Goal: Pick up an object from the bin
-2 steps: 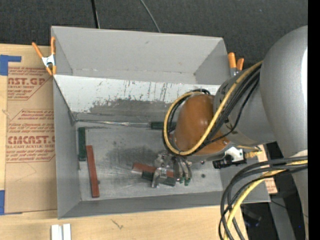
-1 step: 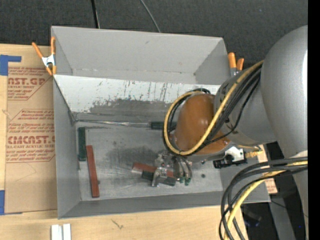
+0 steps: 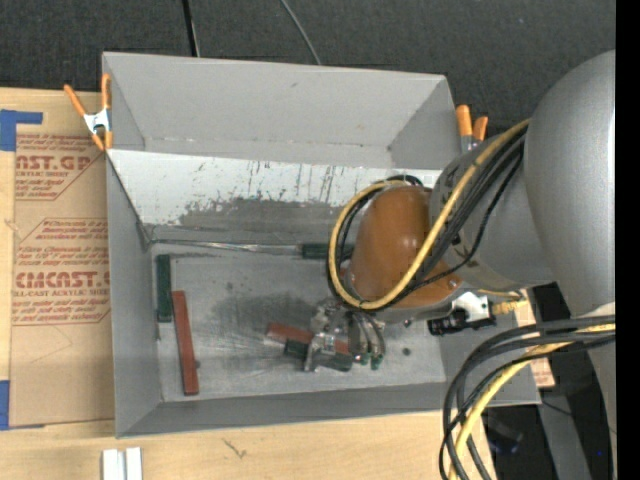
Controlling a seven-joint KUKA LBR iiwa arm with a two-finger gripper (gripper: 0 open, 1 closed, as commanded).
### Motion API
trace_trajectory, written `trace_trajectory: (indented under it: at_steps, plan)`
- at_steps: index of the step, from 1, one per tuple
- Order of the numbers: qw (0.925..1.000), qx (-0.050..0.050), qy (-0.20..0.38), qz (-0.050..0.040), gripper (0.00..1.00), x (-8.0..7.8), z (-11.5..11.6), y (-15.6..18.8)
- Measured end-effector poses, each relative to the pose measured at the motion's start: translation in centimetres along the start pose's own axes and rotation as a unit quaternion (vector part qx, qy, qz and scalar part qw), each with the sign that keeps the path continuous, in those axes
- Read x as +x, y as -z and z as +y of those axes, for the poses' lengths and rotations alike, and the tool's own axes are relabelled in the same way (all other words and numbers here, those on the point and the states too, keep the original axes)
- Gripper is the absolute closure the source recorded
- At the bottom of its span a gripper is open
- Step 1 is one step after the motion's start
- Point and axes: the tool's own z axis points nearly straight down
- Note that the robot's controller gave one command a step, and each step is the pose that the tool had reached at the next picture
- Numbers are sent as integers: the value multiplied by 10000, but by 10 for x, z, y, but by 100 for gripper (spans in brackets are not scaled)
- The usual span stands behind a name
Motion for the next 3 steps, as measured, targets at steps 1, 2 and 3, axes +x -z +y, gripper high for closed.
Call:
trace_trajectory:
  at_steps: [1,2,3]
  plan:
    - [10000,10,-1,24,100,1,0,11]
    - [10000,2,-1,-3,100,0,0,27]
    - [10000,1,-1,-7,100,1,0,34]
